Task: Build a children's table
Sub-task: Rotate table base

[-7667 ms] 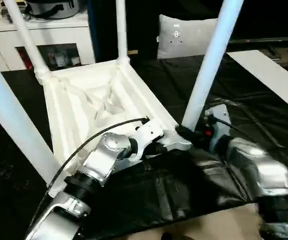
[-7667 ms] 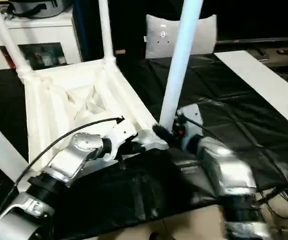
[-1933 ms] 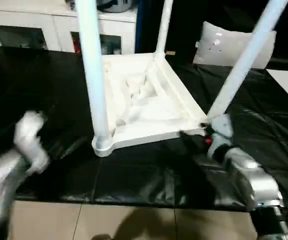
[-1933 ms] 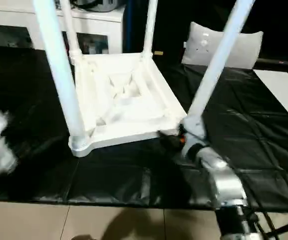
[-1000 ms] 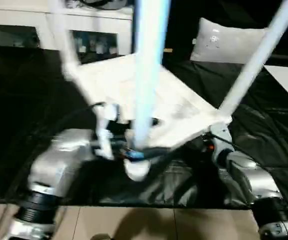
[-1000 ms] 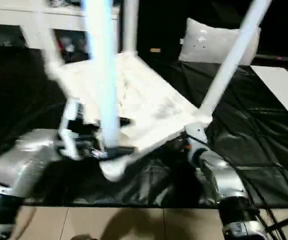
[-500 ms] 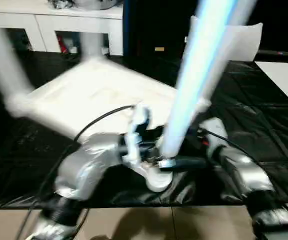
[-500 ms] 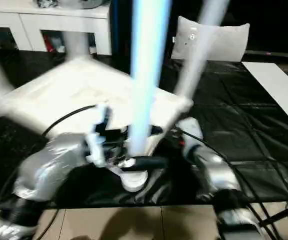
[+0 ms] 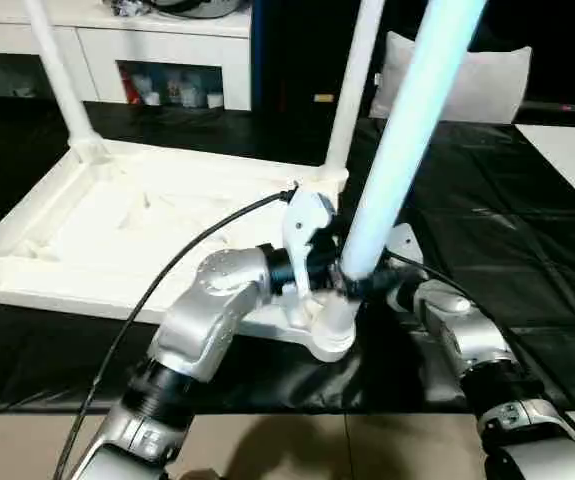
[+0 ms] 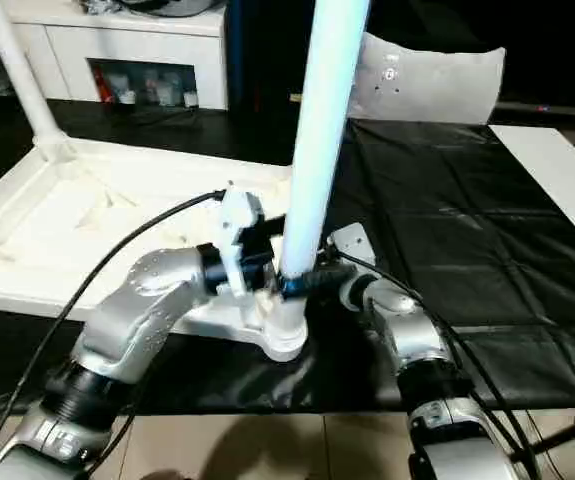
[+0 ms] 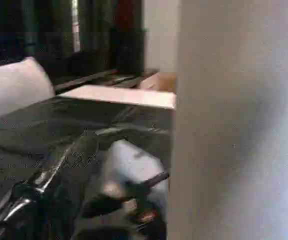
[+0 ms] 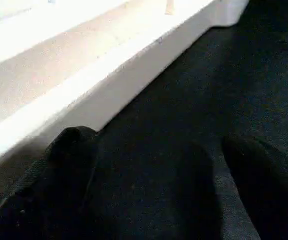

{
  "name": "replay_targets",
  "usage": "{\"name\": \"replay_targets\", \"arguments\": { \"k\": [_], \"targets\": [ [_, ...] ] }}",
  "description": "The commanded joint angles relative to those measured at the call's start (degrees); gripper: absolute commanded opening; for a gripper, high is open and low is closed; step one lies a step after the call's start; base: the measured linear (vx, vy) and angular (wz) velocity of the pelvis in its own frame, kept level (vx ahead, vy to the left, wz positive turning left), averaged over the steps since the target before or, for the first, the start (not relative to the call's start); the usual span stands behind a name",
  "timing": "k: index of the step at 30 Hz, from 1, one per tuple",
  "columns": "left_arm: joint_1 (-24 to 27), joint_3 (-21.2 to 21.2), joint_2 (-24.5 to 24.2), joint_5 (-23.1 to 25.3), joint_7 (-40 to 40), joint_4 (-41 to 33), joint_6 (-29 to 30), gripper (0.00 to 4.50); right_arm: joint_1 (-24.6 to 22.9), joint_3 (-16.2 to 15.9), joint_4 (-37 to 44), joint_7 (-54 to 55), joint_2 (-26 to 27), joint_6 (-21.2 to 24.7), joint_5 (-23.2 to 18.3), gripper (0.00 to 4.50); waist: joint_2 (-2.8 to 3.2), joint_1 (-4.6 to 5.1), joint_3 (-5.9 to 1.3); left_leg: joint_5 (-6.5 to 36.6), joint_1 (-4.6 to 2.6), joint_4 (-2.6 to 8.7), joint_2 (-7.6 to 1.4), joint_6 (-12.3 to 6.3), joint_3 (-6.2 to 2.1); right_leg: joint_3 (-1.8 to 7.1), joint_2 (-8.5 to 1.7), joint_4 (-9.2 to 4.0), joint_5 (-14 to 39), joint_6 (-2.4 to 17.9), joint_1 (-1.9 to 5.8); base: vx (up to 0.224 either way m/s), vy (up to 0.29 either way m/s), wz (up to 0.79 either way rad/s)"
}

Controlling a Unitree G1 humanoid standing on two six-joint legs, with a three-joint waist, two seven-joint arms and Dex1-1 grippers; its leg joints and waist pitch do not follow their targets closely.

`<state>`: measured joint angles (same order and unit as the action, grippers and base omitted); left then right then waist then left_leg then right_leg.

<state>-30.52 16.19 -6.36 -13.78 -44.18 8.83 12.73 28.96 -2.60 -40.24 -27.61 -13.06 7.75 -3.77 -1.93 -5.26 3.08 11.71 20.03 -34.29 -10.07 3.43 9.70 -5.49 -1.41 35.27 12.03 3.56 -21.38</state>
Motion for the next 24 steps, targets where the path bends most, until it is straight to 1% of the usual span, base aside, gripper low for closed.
{"name": "replay_targets", "arguments": {
  "k": [1,2,3,4,5,6,7,8,9,10,11,12,13,14,15,16,17,18,19,20,21,22,23,24],
  "targets": [
    [0.8,-0.6,-2.7,1.3,-1.9,0.8,-0.3,4.49,-1.9,2.1,2.7,-2.1,-2.7,-0.4,-1.5,4.5,0.32,-0.53,-3.54,4.8,-0.1,3.54,-3.89,-2.68,-1.37,4.46,-7.85,-4.72,8.9,6.7,3.45,0.0,0.0,0.0],
    [0.8,-0.6,-2.7,1.3,-1.9,0.8,-0.3,4.49,-1.9,2.1,2.7,-2.1,-2.7,-0.4,-1.5,4.5,0.31,-0.59,-3.56,4.5,-0.02,3.51,-3.9,-2.69,-1.37,4.51,-7.83,-4.57,8.5,6.6,3.39,0.0,0.0,0.0],
    [1.4,-0.4,-3.7,1.0,-3.6,0.2,-0.2,4.49,-2.6,2.5,3.6,-3.0,-3.3,-0.6,-2.0,4.5,0.28,-0.46,-3.49,4.5,0.1,3.61,-3.83,-2.72,-1.42,4.41,-7.77,-4.67,8.9,6.6,3.37,0.0,0.0,0.0],
    [1.4,-0.4,-3.7,1.0,-3.6,0.2,-0.2,4.49,-2.6,2.5,3.6,-3.0,-3.3,-0.6,-2.0,4.5,0.34,-0.48,-3.49,4.8,0.0,3.54,-3.84,-2.73,-1.32,4.42,-7.81,-4.75,9.3,6.6,3.25,0.0,0.0,0.0],
    [3.2,0.8,-7.3,-0.9,-9.5,-2.3,1.9,4.49,-4.9,2.6,7.5,-8.2,-5.2,0.5,-4.0,4.5,0.6,-0.57,-3.58,4.8,0.03,3.51,-3.72,-2.87,-1.42,4.39,-7.86,-4.63,9.3,6.7,3.43,0.0,0.0,0.0],
    [4.0,1.4,-8.8,-1.4,-11.9,-3.3,2.4,4.49,-6.0,2.4,9.3,-10.9,-6.2,0.9,-4.8,4.5,0.64,-0.52,-3.55,4.8,0.06,3.56,-3.96,-3.23,-1.41,4.51,-7.87,-4.64,8.8,6.6,3.33,0.0,0.0,0.0],
    [4.8,2.1,-10.9,-1.8,-14.6,-4.1,3.1,4.49,-7.5,1.8,11.6,-14.2,-7.7,0.8,-5.5,4.5,0.84,-0.48,-3.47,5.2,0.01,3.61,-3.99,-3.99,-1.42,4.41,-7.63,-4.66,8.4,6.6,3.21,0.0,0.0,0.0],
    [5.2,2.8,-12.5,-1.9,-16.7,-4.1,3.2,4.49,-8.6,1.4,13.1,-16.3,-8.9,0.8,-5.8,4.5,0.72,-0.44,-3.53,4.8,-0.07,3.57,-4.01,-4.21,-1.39,4.47,-7.64,-4.54,7.8,7.1,3.13,0.0,0.0,0.0],
    [5.2,3.0,-13.0,-1.6,-17.3,-3.8,2.7,4.49,-9.0,1.3,13.7,-17.1,-9.4,0.7,-5.9,4.5,0.72,-0.49,-3.5,4.6,-0.01,3.54,-3.88,-4.61,-1.31,4.46,-7.47,-4.52,7.3,7.3,3.12,0.0,0.0,0.0],
    [5.0,3.3,-14.1,-1.0,-18.4,-2.7,1.7,4.49,-9.7,1.1,15.0,-18.7,-10.7,0.4,-6.2,4.5,1.13,-0.61,-3.47,4.6,-0.03,3.49,-3.79,-4.64,-1.37,4.41,-7.52,-4.53,7.5,7.5,3.05,0.0,0.0,0.0],
    [4.8,3.4,-14.8,-0.6,-19.1,-1.5,0.9,4.49,-10.2,1.0,16.0,-19.8,-11.6,0.1,-6.4,4.5,1.08,-0.56,-3.45,4.7,0.01,3.5,-3.82,-4.63,-1.31,4.39,-7.44,-4.59,7.7,7.6,3.09,0.0,0.0,0.0],
    [2.9,3.7,-16.5,2.6,-19.9,4.2,-3.4,4.2,-12.1,0.5,20.2,-24.5,-14.5,0.8,-8.2,4.5,0.98,-0.89,-3.21,5.5,-0.12,3.46,-3.55,-5.17,-1.16,4.27,-7.23,-5.16,10.1,6.9,2.95,0.0,0.0,0.0],
    [2.1,3.9,-17.1,4.0,-19.8,6.5,-5.1,4.12,-12.9,0.2,22.0,-26.4,-15.6,1.4,-9.0,4.5,0.98,-1.16,-3.12,6.0,-0.19,3.41,-3.39,-5.6,-1.09,4.25,-7.07,-5.51,11.5,6.0,2.94,0.0,0.0,0.0],
    [1.2,4.3,-17.7,5.6,-19.9,8.7,-7.2,4.07,-14.1,-0.6,24.2,-28.9,-17.0,2.0,-9.6,4.5,0.96,-1.46,-3.19,5.9,-0.09,3.48,-3.42,-5.78,-1.2,4.25,-7.09,-5.41,12.8,4.5,3.08,0.0,0.0,0.0],
    [0.4,4.7,-18.2,6.5,-20.4,10.6,-8.3,4.07,-15.2,-1.4,26.1,-31.2,-18.4,2.5,-10.1,4.5,0.85,-1.57,-3.18,6.0,-0.04,3.56,-3.49,-5.84,-1.33,4.17,-7.1,-5.47,13.5,3.8,3.08,0.0,0.0,0.0],
    [0.0,4.9,-18.4,6.8,-20.8,11.6,-8.6,3.93,-16.0,-1.9,27.1,-32.4,-19.2,2.8,-10.3,4.5,0.91,-1.82,-3.18,6.5,-0.25,3.57,-3.56,-5.86,-1.32,4.17,-7.17,-5.62,14.9,2.7,2.96,0.0,0.0,0.0],
    [-0.1,4.8,-18.4,6.8,-20.9,11.9,-8.6,3.68,-16.1,-2.0,27.4,-32.6,-19.4,2.9,-10.3,4.5,0.84,-1.85,-3.15,6.7,-0.2,3.6,-3.62,-5.77,-1.36,4.2,-7.33,-5.67,15.5,2.6,2.92,0.0,0.0,0.0],
    [-0.6,4.8,-18.5,6.6,-21.7,12.9,-8.3,3.68,-16.7,-2.1,28.6,-33.5,-20.0,3.3,-10.4,4.5,0.94,-1.94,-3.23,6.5,-0.27,3.64,-3.69,-5.38,-1.37,4.13,-7.51,-5.69,16.1,3.0,2.82,0.0,0.0,0.0],
    [-1.1,4.9,-18.6,6.0,-23.6,13.8,-7.9,3.67,-17.2,-1.9,30.2,-34.6,-20.4,4.2,-11.0,4.5,0.86,-1.98,-3.28,6.0,-0.19,3.61,-3.67,-5.37,-1.31,4.12,-7.54,-5.67,15.7,3.6,2.84,0.0,0.0,0.0],
    [-1.3,5.1,-18.7,5.9,-24.1,14.2,-7.9,3.67,-17.3,-1.8,30.6,-34.9,-20.4,4.3,-11.2,4.5,0.9,-2.08,-3.31,5.5,-0.01,3.63,-3.84,-5.39,-1.4,4.11,-7.63,-5.46,14.7,4.3,2.82,0.0,0.0,0.0],
    [-1.6,5.3,-18.8,5.8,-24.8,14.7,-7.9,3.51,-17.4,-1.7,31.2,-35.3,-20.5,4.6,-11.6,4.5,0.84,-2.08,-3.43,5.3,-0.05,3.62,-3.92,-5.38,-1.44,4.12,-7.72,-5.29,13.9,4.8,2.82,0.0,0.0,0.0],
    [-2.0,5.5,-18.6,5.8,-25.6,15.8,-8.4,3.33,-17.6,-1.6,32.2,-36.2,-20.8,5.2,-12.4,4.5,0.84,-2.06,-3.4,5.2,-0.02,3.59,-3.87,-5.47,-1.41,4.12,-7.7,-5.28,13.5,5.1,2.78,0.0,0.0,0.0],
    [-2.1,5.5,-18.6,5.8,-25.7,16.0,-8.5,3.33,-17.7,-1.6,32.3,-36.3,-20.8,5.3,-12.5,4.5,0.74,-2.09,-3.41,5.1,-0.02,3.54,-3.83,-5.53,-1.37,4.16,-7.72,-5.28,13.3,5.2,2.8,0.0,0.0,0.0],
    [-2.3,5.5,-18.5,5.8,-25.9,16.5,-9.0,3.24,-17.8,-1.6,32.7,-36.5,-21.0,5.5,-12.8,4.5,0.77,-2.23,-3.4,4.9,0.04,3.5,-3.81,-5.68,-1.35,4.19,-7.82,-5.26,13.2,5.2,2.85,0.0,0.0,0.0]
  ]
}}
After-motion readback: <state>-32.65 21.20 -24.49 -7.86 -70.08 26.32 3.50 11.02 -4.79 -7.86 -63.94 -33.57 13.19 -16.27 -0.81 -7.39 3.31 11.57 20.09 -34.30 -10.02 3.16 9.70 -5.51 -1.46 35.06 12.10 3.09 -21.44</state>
